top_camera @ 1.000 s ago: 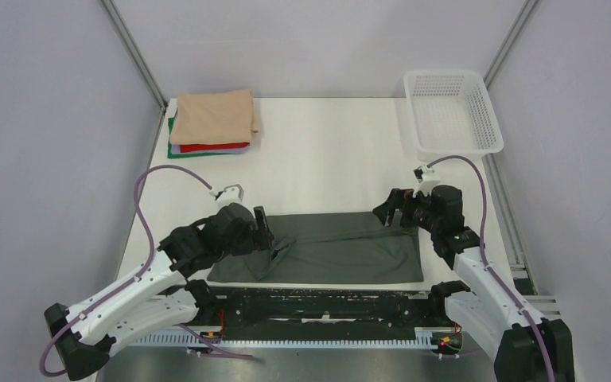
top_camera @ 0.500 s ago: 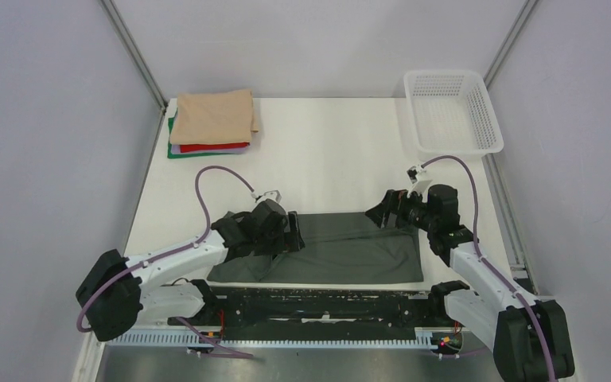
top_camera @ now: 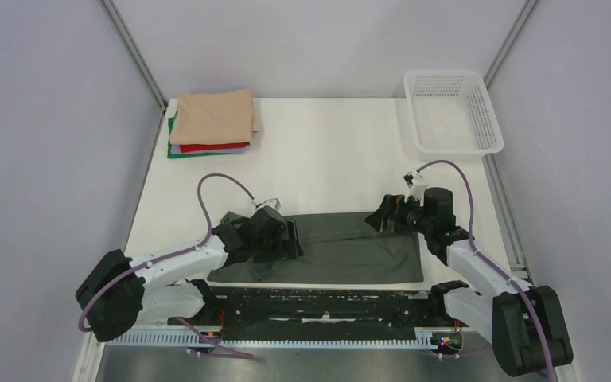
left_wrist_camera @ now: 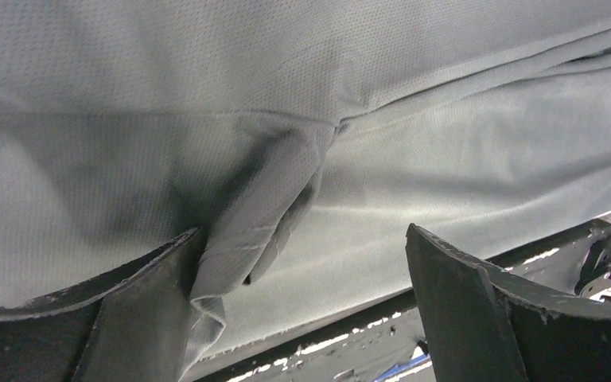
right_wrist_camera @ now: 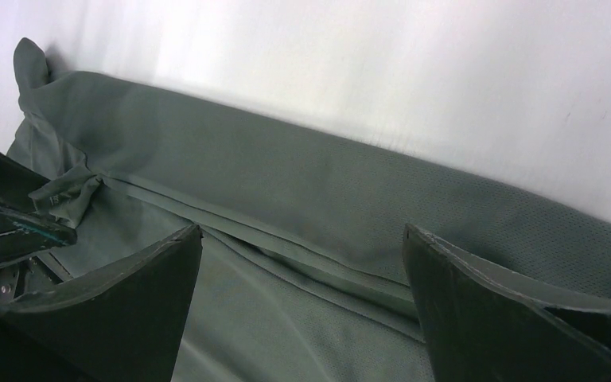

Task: Fold and stack the t-shirts
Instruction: Fold the other side of the tshirt into a rectangle

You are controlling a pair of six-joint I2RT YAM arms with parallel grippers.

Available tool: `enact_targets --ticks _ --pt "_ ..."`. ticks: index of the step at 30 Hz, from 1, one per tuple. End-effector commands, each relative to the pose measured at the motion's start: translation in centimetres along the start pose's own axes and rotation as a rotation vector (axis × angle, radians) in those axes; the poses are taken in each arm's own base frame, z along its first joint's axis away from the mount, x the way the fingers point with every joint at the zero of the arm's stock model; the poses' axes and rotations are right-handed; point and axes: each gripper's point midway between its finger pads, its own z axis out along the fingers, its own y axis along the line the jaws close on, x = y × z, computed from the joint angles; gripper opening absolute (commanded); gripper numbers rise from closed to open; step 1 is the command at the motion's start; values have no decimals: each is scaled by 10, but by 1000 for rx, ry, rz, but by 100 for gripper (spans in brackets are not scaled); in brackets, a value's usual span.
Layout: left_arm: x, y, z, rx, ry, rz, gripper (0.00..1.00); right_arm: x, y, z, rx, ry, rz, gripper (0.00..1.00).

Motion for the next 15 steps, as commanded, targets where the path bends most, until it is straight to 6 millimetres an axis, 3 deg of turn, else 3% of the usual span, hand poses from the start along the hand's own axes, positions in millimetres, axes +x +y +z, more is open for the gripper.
enact_targets --ticks 1,4,9,12,15 --pt "-14 -15 -31 69 -51 49 100 -11 3 -1 -8 -40 -46 98" --pt "-25 -22 -55 111 -109 49 100 -13 4 -2 -10 -47 -53 98" --pt "-34 -12 -83 50 -156 -68 100 -20 12 2 15 -55 -78 98" --pt "-38 1 -79 -12 -197 -164 100 -22 31 10 9 -32 -159 98" --pt "-42 11 -58 -39 -216 -253 100 -16 38 19 16 1 -194 98"
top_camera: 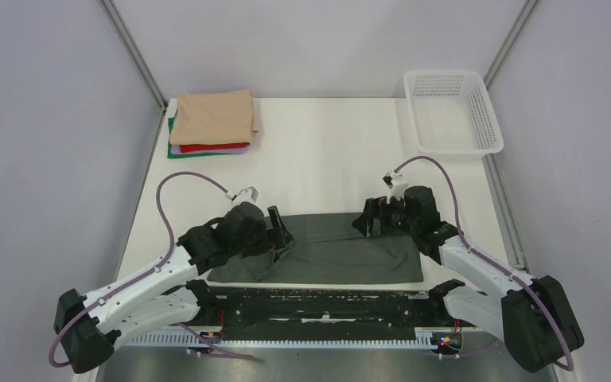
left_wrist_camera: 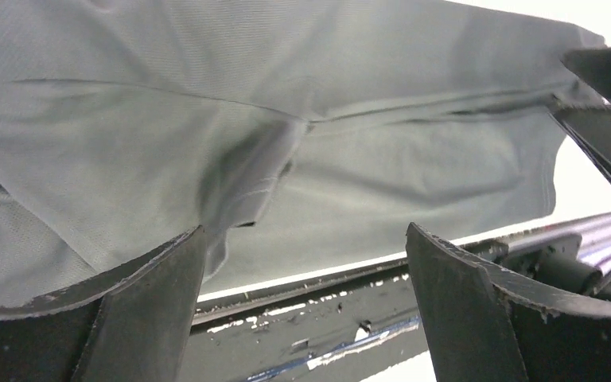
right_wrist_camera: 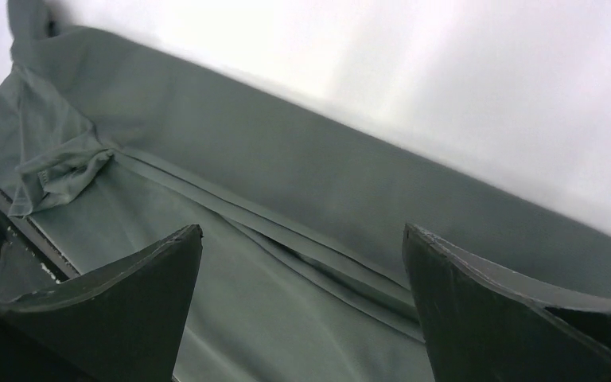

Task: Fold and stack the t-shirts
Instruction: Fold the other side of the tshirt into a rectangle, then rotate the tshirt 90 degrees

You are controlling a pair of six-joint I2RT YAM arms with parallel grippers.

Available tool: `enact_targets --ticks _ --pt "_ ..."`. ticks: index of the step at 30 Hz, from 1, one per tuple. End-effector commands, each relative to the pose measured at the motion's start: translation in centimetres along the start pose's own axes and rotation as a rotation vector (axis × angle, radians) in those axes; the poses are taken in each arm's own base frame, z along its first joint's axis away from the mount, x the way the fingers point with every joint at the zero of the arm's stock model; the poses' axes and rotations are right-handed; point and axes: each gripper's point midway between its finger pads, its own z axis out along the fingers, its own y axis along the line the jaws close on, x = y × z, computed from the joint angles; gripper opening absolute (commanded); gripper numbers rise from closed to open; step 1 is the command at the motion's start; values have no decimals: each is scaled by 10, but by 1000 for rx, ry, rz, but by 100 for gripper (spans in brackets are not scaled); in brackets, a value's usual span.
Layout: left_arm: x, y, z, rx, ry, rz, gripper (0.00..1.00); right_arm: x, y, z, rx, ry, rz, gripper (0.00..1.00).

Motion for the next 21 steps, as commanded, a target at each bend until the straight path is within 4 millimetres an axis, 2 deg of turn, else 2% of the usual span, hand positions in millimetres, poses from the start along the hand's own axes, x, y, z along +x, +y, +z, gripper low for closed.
enact_targets --ticks 1,3,7,12,15,16,17,21 --pt "-1 28 29 -114 -24 -180 100 -21 11 11 28 -26 -86 98" --pt "2 36 49 -103 23 -260 100 -11 11 16 24 10 -87 98" --pt "-9 61 83 -129 -5 -380 100 4 3 21 48 60 -87 98" --pt "-40 81 110 -194 -81 -412 100 9 -11 26 113 71 -83 98" --pt "-70 83 132 -234 -118 -381 100 9 -24 28 176 70 -83 98" --pt "-86 77 141 -236 -132 -367 100 9 -28 28 198 73 -81 98" --pt "-94 75 152 -242 -119 -352 100 9 -32 27 222 75 -81 98" --pt "-152 42 203 -248 -111 -273 100 7 -41 26 271 76 -81 98"
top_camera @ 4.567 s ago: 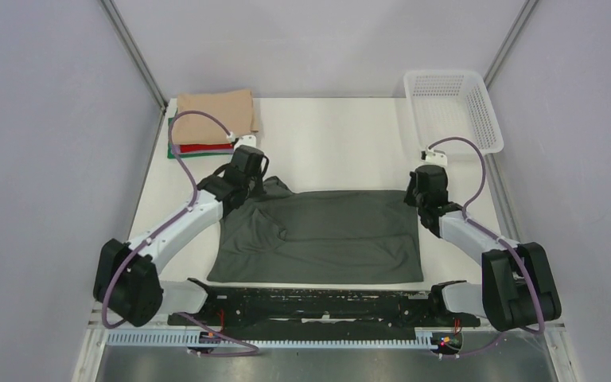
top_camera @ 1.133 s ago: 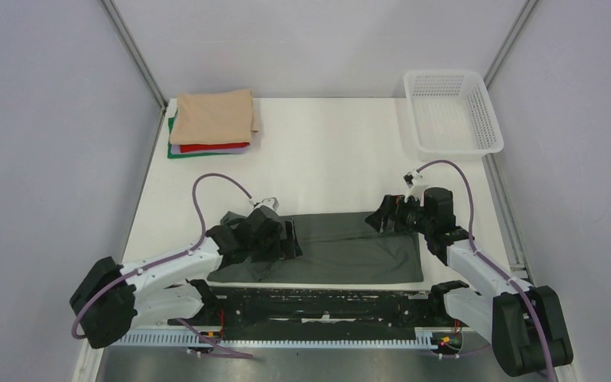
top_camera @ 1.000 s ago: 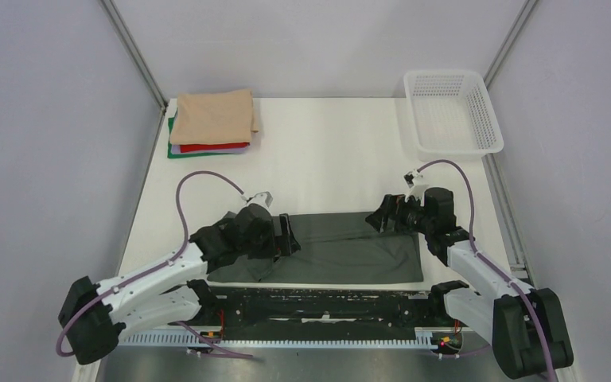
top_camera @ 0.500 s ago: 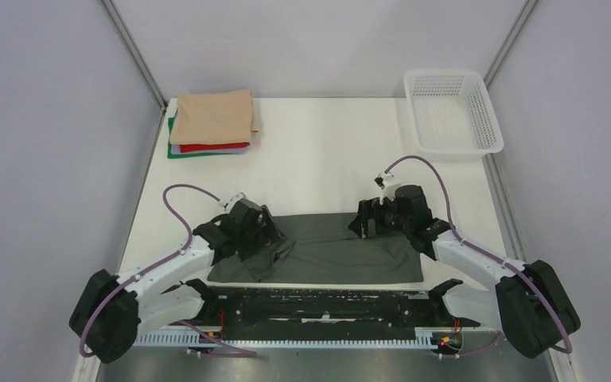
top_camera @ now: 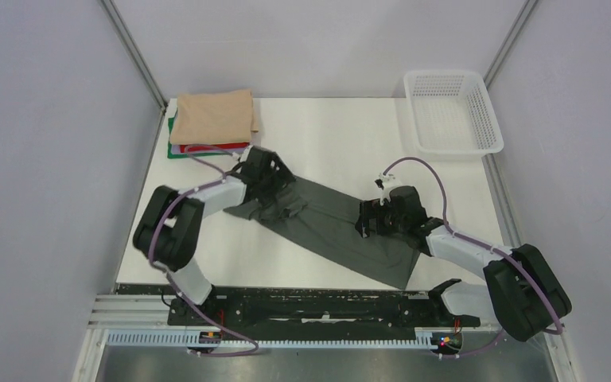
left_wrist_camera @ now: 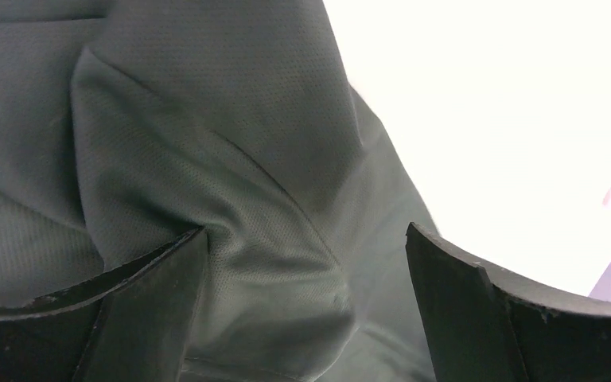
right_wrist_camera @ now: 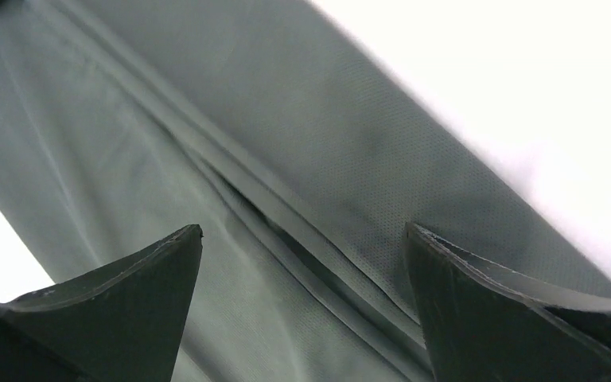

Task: Fold and stack the t-shirts
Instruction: Rotate the tshirt 90 degrees

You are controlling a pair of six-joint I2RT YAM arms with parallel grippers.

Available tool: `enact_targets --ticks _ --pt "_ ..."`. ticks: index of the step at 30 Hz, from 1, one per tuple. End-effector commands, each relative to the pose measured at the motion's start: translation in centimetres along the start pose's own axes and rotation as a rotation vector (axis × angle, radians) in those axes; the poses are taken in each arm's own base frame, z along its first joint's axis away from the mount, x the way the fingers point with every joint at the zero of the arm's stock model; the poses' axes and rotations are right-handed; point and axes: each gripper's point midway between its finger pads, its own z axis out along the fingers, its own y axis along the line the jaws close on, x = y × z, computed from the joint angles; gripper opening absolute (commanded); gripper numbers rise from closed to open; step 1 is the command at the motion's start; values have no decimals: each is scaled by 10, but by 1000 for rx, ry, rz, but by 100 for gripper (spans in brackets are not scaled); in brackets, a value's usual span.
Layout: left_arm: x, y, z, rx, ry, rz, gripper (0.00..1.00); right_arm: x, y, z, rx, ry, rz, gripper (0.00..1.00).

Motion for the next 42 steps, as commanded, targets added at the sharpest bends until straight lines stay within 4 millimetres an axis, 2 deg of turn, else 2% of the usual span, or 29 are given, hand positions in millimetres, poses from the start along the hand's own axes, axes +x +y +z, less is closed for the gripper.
enact_targets --ticks 1,2,3,4,7,8,9,10,11,12,13,15,17,20,22,25,28,37,40,42 --pt "-31 -26 64 -89 -12 129 100 -18 -14 0 89 -41 -16 98" --pt "-40 -47 77 -63 -10 146 100 -16 -14 0 88 -28 -12 98" --pt "-37 -56 96 -57 26 154 100 -14 -11 0 73 -21 -8 98" --pt "-42 -77 112 -23 35 156 100 -11 -6 0 44 -12 -3 98" --pt "-50 -133 149 75 68 165 100 2 9 -1 -30 16 0 98" --pt "-45 -143 164 96 93 172 100 6 14 -1 -47 24 -9 98" --pt "-47 -167 172 156 97 181 100 9 21 -2 -72 29 -24 98" --pt "-39 -177 189 196 123 184 100 13 28 -3 -98 36 -38 98" --pt "-39 -197 199 258 128 175 100 16 38 -4 -130 43 -56 98" --pt "-40 -222 201 337 132 159 100 20 49 -5 -168 48 -80 98" --pt "-33 -233 211 398 150 142 100 21 57 -6 -193 51 -99 98" --pt "-28 -252 217 504 162 79 100 22 75 -8 -242 48 -143 98" --pt "-32 -265 217 570 130 48 100 18 92 -9 -283 32 -177 98" --pt "-40 -288 199 643 88 85 100 10 113 -11 -331 0 -207 98" --pt "-47 -301 181 675 68 126 100 4 116 -11 -323 -19 -210 98" --pt "-57 -308 159 660 32 195 100 -13 114 -13 -285 -69 -195 98" --pt "-70 -316 129 648 -6 265 100 -31 119 -23 -290 -142 -151 98" --pt "-90 -327 46 628 -52 419 100 -46 91 -50 -155 -245 -72 98" --pt "-93 -328 27 622 -56 452 100 -48 94 -59 -183 -280 -45 98" --pt "-88 -325 15 617 -32 483 100 -47 91 -64 -180 -283 -21 98"
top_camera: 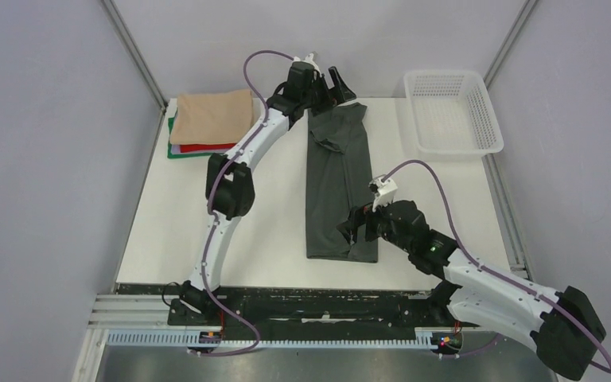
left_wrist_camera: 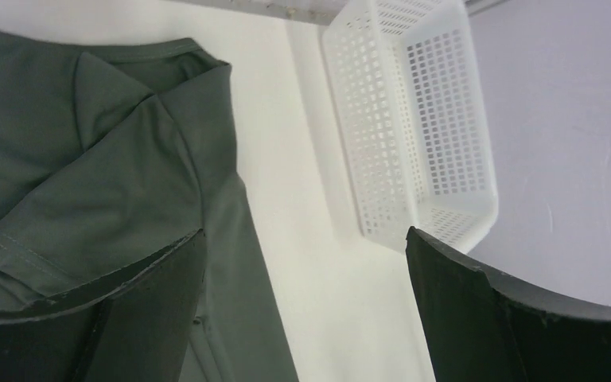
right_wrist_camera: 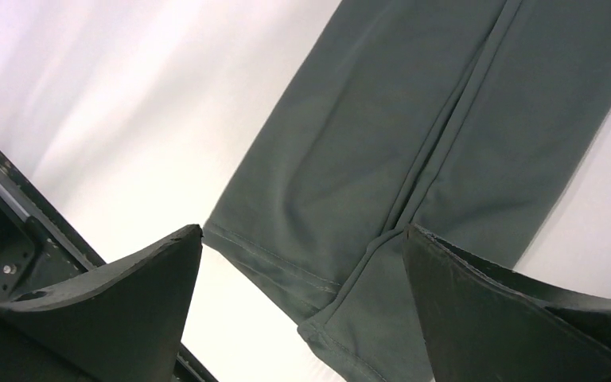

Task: Fold and stack the t-shirts
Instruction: Rotate the tshirt 90 degrees, then grab the bottom of the folded rectangular tshirt with both arms

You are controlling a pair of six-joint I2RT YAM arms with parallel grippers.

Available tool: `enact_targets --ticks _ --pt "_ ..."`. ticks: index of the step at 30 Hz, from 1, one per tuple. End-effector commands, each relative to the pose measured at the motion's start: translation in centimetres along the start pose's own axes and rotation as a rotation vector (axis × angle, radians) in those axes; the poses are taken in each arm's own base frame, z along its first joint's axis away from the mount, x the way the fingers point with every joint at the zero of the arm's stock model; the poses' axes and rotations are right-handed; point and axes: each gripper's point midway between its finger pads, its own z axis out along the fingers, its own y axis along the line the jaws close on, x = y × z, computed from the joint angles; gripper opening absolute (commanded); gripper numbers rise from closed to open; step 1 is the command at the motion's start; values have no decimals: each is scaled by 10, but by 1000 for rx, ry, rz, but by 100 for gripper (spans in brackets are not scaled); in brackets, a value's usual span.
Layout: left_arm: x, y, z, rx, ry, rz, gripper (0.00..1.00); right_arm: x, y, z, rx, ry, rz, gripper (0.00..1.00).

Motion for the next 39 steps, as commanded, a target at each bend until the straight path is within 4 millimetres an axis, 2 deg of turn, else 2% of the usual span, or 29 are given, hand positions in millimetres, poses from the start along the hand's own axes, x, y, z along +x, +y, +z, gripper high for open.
enact_targets --ticks 1,2,4,7,10,12,13,15,18,22,26,32,39 --pt "-9 -36 -47 13 31 130 100 1 -9 -10 53 -28 64 98" --pt "-5 -35 -57 -14 55 141 100 3 -14 -12 81 -28 76 98" --pt "10 -20 -79 -131 92 139 100 15 -33 -20 184 12 101 98" --pt "45 -3 -122 -259 109 168 100 28 -57 -31 308 58 120 98" --pt "92 1 -173 -309 74 194 100 44 -70 -39 352 96 137 98" --pt "137 17 -207 -346 97 189 100 56 -72 -43 343 141 141 98" --pt "152 16 -220 -334 110 199 100 64 -72 -45 337 175 139 98" --pt "191 37 -245 -388 167 199 100 77 -72 -49 323 228 134 97" --pt "239 50 -266 -385 278 169 100 96 -69 -50 286 285 130 89" --pt "287 54 -282 -349 391 167 93 111 -60 -49 208 325 122 78" --pt "316 62 -286 -339 458 155 84 116 -51 -47 146 328 118 68" --pt "338 64 -273 -299 504 103 73 130 -56 -46 158 365 116 59" --pt "348 77 -264 -338 527 102 50 135 -46 -43 94 385 129 50"
